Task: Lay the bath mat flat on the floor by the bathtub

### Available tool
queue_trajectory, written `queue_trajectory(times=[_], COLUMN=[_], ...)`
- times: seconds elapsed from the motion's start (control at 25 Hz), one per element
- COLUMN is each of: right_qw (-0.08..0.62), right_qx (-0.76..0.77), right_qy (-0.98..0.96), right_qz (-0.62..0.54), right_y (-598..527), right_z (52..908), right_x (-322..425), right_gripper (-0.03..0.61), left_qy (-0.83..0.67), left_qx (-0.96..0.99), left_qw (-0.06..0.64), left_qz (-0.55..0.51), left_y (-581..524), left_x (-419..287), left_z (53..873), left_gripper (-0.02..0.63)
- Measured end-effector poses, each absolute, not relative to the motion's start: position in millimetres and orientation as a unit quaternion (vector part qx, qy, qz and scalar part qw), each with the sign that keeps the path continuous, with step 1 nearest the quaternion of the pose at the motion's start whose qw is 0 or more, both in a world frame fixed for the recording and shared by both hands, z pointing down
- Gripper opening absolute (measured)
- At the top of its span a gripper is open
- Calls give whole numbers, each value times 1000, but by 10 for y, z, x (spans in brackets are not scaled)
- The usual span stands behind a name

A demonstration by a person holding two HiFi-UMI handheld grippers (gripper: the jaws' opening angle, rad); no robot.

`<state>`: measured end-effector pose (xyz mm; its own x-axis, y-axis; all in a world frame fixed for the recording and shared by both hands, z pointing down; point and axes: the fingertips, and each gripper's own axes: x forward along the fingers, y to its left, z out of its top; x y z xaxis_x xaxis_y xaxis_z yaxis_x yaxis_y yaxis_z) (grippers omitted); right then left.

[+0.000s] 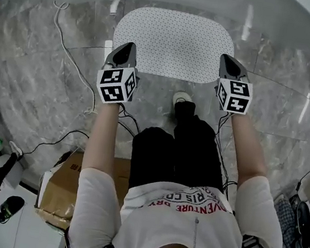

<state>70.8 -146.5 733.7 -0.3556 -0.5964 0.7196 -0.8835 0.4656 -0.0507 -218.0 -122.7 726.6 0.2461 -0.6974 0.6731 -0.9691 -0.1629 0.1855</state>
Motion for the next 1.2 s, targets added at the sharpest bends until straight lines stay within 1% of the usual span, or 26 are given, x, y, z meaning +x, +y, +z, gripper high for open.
queue_trajectory(times=[0.08,0.36,0.56,0.84,1.0,1.2], right_qw=[320,283,267,192,162,123], right_qx=[454,443,436,427,424,412], right_qy=[-800,-820,-836,-876,-888,-902], right_qz=[225,228,201,114,73,32], right_y=[-1387,-1270,-1372,-1438,-1480,-1429], right_z=[6872,5019,3732,2013,1318,739], right_x=[603,416,106,296,314,356], right_gripper=[11,11,11,11,11,11], left_qy=[-568,-549,-538,-549,-559,-569], left_qx=[735,760,780,810,815,818], left_qw=[291,292,284,181,133,67], left_qz=[227,191,149,99,80,49], left_y=[-1203,-1178,-1324,-1175,-1108,-964], left_x=[-2085,-1783,-1798,-1425,-1449,-1448], left_z=[6753,4894,3591,1776,1076,370], left_gripper=[12,12,11,12,12,12])
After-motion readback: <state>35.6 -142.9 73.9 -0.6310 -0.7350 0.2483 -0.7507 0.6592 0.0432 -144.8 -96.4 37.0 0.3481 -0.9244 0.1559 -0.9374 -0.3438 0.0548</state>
